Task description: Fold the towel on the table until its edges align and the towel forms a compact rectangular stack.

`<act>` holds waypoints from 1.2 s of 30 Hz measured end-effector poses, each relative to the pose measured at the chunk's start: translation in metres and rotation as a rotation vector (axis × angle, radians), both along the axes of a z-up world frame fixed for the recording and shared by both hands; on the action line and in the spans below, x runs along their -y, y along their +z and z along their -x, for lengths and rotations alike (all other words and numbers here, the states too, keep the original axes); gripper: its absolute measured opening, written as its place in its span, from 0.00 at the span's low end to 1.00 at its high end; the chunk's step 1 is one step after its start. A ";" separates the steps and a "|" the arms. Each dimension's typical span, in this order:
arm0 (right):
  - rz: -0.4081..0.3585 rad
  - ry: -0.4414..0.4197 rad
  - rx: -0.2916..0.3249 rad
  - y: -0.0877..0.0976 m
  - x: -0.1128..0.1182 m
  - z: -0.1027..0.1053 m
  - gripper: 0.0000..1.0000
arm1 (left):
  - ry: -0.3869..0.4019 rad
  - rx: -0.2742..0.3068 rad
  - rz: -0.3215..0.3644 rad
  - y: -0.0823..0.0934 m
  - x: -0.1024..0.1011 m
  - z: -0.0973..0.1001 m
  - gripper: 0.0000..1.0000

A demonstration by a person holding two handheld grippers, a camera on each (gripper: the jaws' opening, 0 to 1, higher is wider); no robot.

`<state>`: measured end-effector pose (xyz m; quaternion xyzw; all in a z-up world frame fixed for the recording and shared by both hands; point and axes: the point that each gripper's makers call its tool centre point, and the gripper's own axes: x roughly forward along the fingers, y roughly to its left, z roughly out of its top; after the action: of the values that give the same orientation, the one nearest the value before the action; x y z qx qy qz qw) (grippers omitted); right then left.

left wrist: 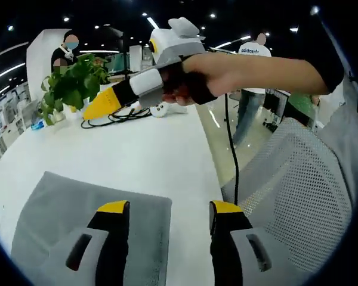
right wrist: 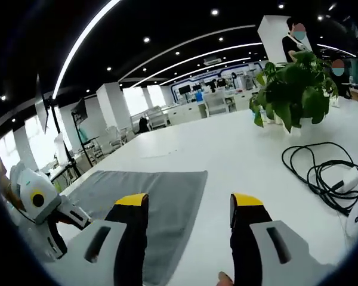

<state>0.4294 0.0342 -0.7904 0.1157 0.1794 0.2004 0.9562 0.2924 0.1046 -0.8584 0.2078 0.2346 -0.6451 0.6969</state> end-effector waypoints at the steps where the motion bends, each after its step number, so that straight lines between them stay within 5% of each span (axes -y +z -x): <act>1: -0.003 0.000 -0.001 0.000 -0.001 -0.003 0.54 | 0.002 -0.006 -0.001 -0.003 0.002 -0.001 0.54; 19: 0.007 0.045 -0.014 -0.012 -0.027 -0.043 0.49 | 0.007 -0.074 -0.006 -0.038 0.027 -0.003 0.31; 22: 0.009 0.046 -0.014 -0.014 -0.029 -0.048 0.48 | -0.019 0.003 -0.064 -0.048 0.023 -0.008 0.30; 29: 0.016 0.055 -0.024 -0.020 -0.037 -0.056 0.47 | -0.005 -0.028 -0.061 -0.054 0.023 -0.009 0.23; 36: 0.034 0.070 -0.045 -0.033 -0.043 -0.069 0.46 | -0.045 0.058 -0.070 -0.056 0.024 -0.013 0.17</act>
<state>0.4984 0.0771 -0.8231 0.0975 0.2082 0.2280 0.9461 0.3053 0.0811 -0.9139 0.2558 0.2318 -0.6457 0.6811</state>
